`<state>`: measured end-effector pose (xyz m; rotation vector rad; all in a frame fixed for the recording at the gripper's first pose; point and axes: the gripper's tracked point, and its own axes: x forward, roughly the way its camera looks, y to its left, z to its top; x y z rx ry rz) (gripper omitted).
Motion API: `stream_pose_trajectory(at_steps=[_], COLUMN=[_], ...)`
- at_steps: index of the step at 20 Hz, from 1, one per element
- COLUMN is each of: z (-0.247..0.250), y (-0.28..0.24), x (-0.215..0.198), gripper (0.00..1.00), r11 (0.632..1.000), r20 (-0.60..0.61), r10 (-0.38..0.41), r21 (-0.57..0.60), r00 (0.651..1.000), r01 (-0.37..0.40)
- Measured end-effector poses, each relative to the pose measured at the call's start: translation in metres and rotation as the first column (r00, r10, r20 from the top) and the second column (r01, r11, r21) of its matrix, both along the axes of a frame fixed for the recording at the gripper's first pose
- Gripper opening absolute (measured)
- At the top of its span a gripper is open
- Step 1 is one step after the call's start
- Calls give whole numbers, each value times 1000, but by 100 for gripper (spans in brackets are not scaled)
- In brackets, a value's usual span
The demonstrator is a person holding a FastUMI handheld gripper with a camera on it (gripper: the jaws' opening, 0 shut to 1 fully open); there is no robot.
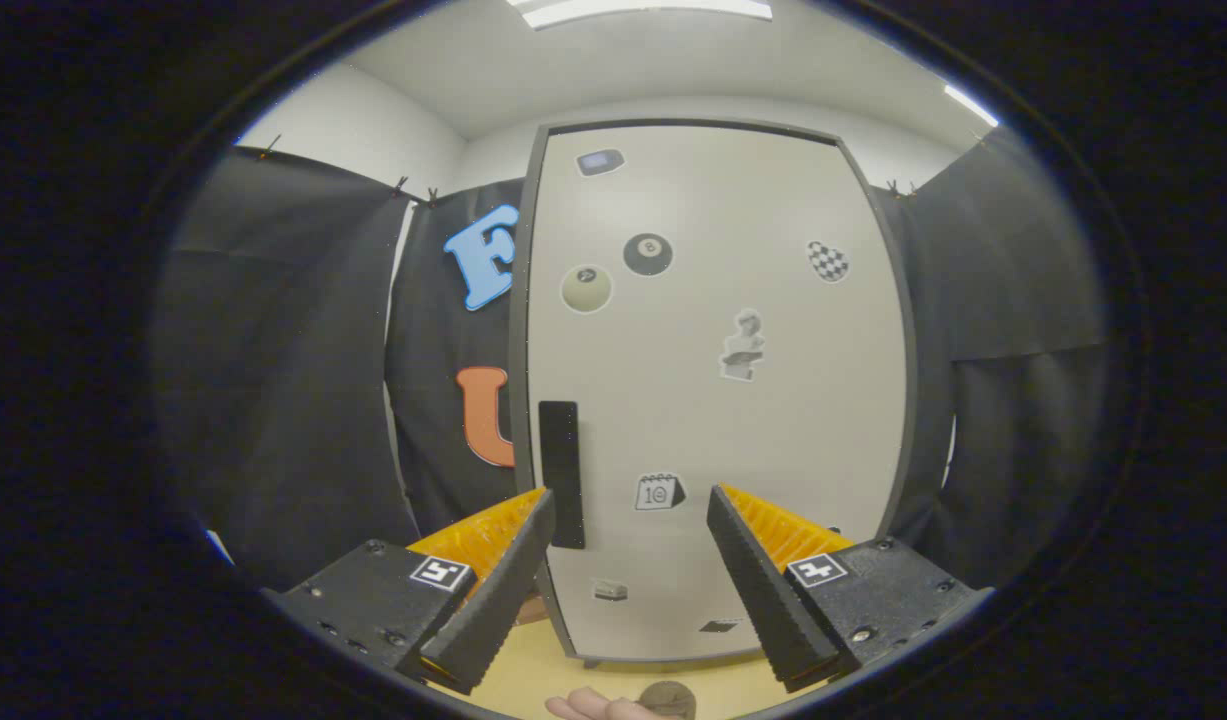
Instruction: Open the shoe cabinet door, grab the shoes and put them into the shoe cabinet, then close the shoe cabinet door.
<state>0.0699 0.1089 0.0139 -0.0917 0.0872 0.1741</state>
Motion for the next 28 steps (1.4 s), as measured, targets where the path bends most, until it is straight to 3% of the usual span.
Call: stream_pose_trajectory(at_steps=[6, 9, 12, 16, 18, 24, 28], z=[-17, -23, -30, -31, -30, -29, -26], y=[32, 38, 42, 49, 45, 45, 44], x=[55, 75, 88, 93, 88, 77, 61], gripper=[100, 94, 72, 51, 34, 30, 29], r11=[1000, 999, 999, 999, 999, 1000, 998], r20=[-43, -71, -110, -109, -100, -117, -124], r10=[-23, -35, -31, -42, -51, -7, 67], r21=[1, 27, 31, -5, -22, -15, -12], r00=[999, 997, 993, 993, 994, 993, 990], r01=[23, 37, 34, 41, 49, 5, -69])
